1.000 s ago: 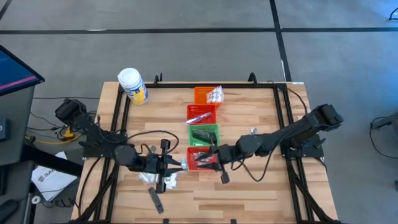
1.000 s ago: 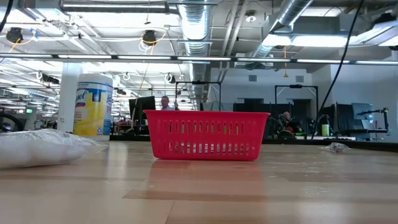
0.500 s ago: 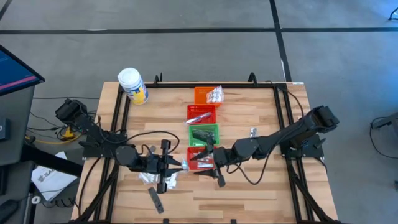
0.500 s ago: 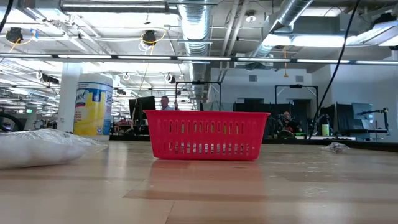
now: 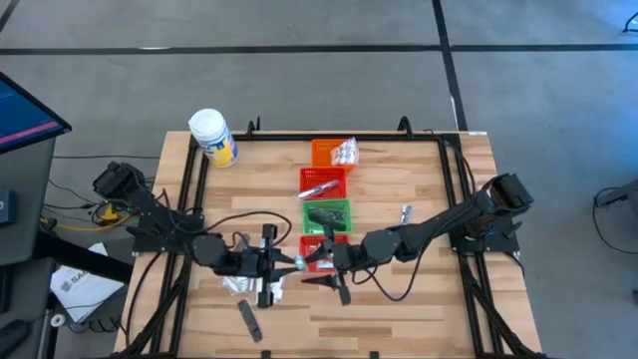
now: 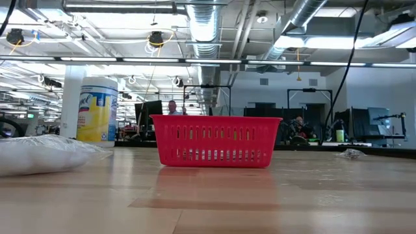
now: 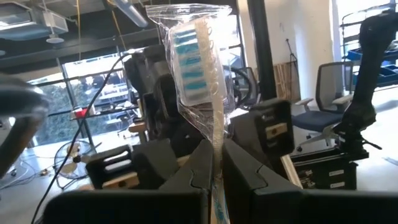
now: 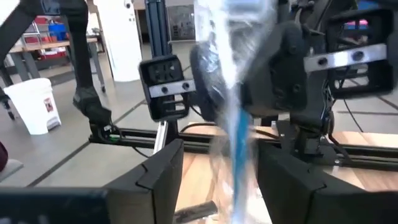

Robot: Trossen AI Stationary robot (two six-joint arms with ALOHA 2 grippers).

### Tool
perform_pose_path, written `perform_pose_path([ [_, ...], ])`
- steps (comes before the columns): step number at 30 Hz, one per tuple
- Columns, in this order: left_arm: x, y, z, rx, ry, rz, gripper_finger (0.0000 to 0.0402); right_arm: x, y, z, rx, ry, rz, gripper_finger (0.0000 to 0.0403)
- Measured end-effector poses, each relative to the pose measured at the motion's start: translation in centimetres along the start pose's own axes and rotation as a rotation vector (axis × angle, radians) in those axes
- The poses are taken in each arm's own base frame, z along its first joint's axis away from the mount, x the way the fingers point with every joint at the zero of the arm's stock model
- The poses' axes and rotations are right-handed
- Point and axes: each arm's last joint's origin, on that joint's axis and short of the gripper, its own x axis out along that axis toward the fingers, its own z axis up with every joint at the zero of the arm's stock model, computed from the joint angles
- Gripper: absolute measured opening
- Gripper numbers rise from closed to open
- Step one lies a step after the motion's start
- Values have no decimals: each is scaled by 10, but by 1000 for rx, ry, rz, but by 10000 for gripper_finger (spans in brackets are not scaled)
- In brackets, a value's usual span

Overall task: Pick & Place Travel size toiletries
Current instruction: Put the blue toothbrush into the top red basket

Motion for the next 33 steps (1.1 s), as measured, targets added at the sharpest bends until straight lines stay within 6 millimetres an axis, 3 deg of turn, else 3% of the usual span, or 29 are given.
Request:
perform_pose_path([
  [11,-1,-2,1,-28,-7,-7,7,-1,2,-2,10,27,2,155],
  [33,0,0,1,-38,-6,2,18,0,-5,-5,-1,54,-51,16],
])
